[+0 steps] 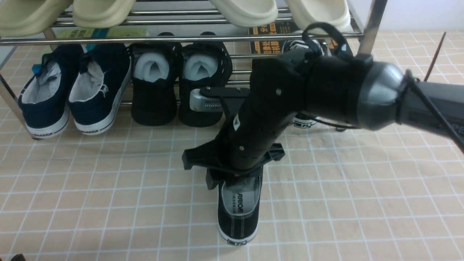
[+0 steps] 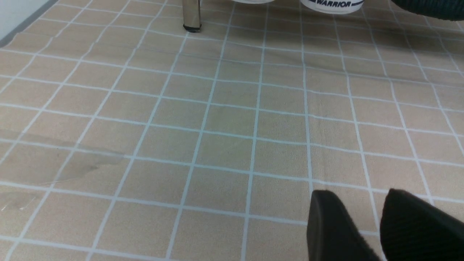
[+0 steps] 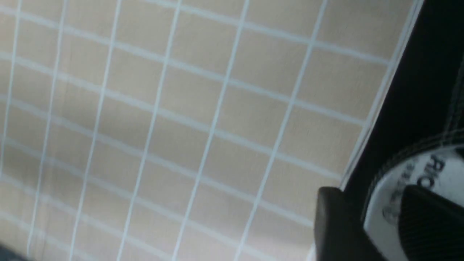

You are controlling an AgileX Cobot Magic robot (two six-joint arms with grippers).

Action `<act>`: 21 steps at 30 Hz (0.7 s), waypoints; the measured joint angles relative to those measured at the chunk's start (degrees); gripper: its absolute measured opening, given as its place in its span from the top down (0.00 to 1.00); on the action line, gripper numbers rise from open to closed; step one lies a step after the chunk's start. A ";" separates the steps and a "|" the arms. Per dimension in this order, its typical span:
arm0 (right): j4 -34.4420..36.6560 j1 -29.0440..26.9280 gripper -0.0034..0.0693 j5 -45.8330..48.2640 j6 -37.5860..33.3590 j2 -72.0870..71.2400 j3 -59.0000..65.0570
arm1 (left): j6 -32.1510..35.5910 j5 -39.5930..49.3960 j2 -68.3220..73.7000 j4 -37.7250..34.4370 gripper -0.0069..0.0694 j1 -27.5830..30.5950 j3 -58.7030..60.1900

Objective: Take the shoes off the shelf from the light coffee tablecloth by hand.

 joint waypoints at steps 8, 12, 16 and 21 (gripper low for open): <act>-8.17 -3.40 0.53 14.28 -5.64 -0.59 -16.48 | 0.00 0.00 0.00 0.00 0.59 0.00 0.00; -13.83 -7.63 0.88 14.96 -5.72 -0.86 -19.22 | 0.00 0.00 0.00 0.00 0.59 0.00 0.00; -17.53 -11.20 0.97 14.96 -5.72 -0.23 -19.23 | 0.00 0.00 0.00 0.00 0.59 0.00 0.00; -20.96 -13.61 0.94 9.46 -6.17 2.48 -19.23 | 0.00 0.00 0.00 0.00 0.59 0.00 0.00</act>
